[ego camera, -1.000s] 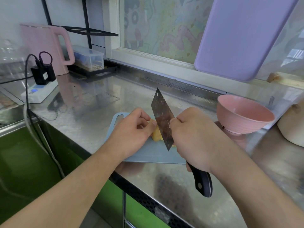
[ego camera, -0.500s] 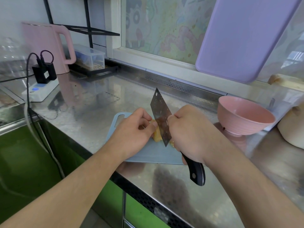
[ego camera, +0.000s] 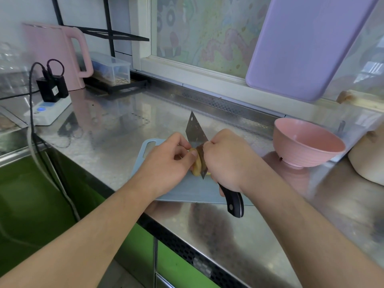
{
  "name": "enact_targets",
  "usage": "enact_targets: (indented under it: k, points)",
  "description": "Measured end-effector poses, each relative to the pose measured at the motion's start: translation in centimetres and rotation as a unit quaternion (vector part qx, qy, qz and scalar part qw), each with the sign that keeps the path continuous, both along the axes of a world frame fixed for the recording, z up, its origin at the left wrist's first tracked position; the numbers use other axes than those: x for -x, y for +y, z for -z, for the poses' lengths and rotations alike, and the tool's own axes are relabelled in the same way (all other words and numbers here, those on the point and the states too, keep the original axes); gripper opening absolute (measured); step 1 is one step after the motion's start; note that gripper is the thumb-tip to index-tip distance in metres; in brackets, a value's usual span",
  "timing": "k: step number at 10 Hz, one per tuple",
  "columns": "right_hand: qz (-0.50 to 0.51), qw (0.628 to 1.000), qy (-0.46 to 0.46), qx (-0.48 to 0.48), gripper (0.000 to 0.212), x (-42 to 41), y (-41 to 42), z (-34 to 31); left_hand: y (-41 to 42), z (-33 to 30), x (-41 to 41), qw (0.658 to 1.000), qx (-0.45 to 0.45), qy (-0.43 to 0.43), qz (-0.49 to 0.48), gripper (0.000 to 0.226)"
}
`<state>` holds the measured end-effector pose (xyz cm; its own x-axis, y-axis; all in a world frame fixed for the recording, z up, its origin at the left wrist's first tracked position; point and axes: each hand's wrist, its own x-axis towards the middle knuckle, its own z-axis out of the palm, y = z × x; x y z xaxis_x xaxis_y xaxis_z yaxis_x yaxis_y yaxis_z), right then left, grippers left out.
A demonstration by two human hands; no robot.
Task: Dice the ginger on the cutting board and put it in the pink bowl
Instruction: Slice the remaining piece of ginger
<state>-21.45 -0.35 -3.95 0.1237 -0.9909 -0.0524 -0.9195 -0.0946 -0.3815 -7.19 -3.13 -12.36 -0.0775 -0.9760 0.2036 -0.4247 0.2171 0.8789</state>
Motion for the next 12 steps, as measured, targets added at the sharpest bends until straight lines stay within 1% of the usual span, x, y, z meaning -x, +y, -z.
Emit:
enact_targets:
  k: [1,2,3,4,5,6,7,9,10,11,12]
  points:
    - [0.009,1.000,-0.027,-0.002,0.030,-0.1,-0.1,0.1,0.0,0.0,0.0,1.000,-0.002,0.002,-0.001,0.009]
    - [-0.008,1.000,-0.026,0.004,0.029,0.0,0.0,1.1,0.0,0.0,0.1,1.000,0.001,0.005,-0.001,0.010]
    - [-0.004,1.000,-0.026,-0.017,0.027,-0.5,0.1,1.9,0.0,0.0,0.1,1.000,0.005,0.002,-0.006,0.010]
    - [0.006,0.996,-0.084,0.003,0.026,-0.1,-0.6,2.7,0.0,0.1,0.1,1.000,0.001,0.001,-0.014,0.012]
    - [0.036,0.987,-0.154,-0.008,0.027,0.1,-0.4,2.8,-0.2,0.1,0.1,1.000,-0.005,0.013,-0.028,0.010]
    - [0.058,0.979,-0.193,0.009,0.030,1.1,-0.5,3.2,-0.4,0.3,0.0,0.999,-0.008,0.018,-0.035,0.008]
    - [0.070,0.977,-0.199,0.006,0.038,2.1,-0.7,2.9,-0.5,0.4,0.0,0.999,-0.013,0.020,-0.037,0.008]
    - [0.106,0.952,-0.288,0.003,0.030,3.8,-0.7,1.8,-0.5,0.6,-0.1,0.999,-0.012,0.002,-0.037,0.012]
    - [0.107,0.939,-0.325,0.010,0.032,4.3,-0.7,1.5,-0.5,0.6,0.0,0.999,-0.014,-0.009,-0.035,0.013]
    - [0.115,0.930,-0.349,0.026,0.034,5.0,-0.8,1.4,-0.6,0.7,-0.1,0.999,-0.010,-0.025,-0.030,0.016]
    - [0.122,0.926,-0.356,0.039,0.029,5.6,-1.1,1.5,-0.6,0.9,-0.1,0.998,-0.009,-0.054,-0.018,0.024]
